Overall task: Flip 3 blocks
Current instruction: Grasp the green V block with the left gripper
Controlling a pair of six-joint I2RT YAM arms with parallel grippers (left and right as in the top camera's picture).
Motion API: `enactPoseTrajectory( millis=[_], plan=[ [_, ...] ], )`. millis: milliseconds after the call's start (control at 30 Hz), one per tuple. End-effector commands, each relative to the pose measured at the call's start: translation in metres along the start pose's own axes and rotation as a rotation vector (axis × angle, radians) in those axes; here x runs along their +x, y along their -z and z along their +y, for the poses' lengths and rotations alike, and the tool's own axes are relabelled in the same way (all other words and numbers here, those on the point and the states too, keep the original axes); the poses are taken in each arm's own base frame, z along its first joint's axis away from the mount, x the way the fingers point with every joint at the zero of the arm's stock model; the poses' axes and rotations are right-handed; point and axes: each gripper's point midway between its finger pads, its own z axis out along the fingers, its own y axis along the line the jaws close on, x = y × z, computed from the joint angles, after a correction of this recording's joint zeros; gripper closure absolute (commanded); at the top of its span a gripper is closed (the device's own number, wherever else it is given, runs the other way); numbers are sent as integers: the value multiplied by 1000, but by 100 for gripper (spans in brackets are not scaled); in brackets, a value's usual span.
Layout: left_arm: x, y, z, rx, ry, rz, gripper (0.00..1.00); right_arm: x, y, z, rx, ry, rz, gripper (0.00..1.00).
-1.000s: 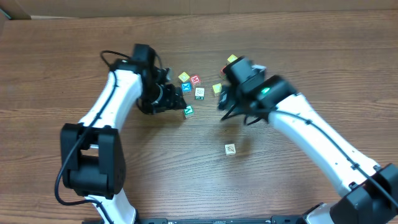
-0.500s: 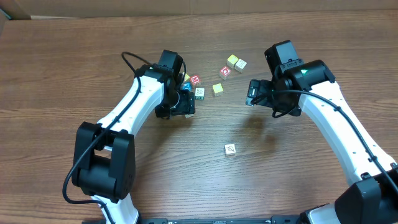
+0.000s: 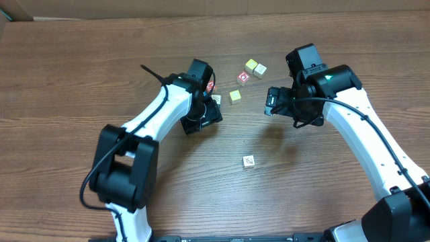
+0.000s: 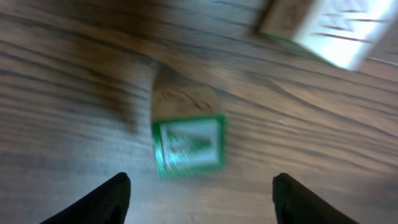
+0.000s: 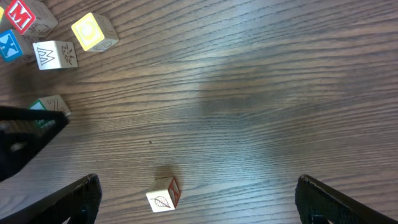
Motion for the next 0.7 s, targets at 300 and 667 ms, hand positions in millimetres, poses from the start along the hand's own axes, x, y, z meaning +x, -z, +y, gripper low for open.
enactPoseTrajectory(
  millis=[300, 667],
  plan=[
    [-13, -25, 14, -86, -18, -31, 38, 3, -2, -2, -10, 15, -14, 0],
    [-24, -18, 12, -102, -69, -72, 86, 2, -2, -2, -12, 29, -17, 0]
  ],
)
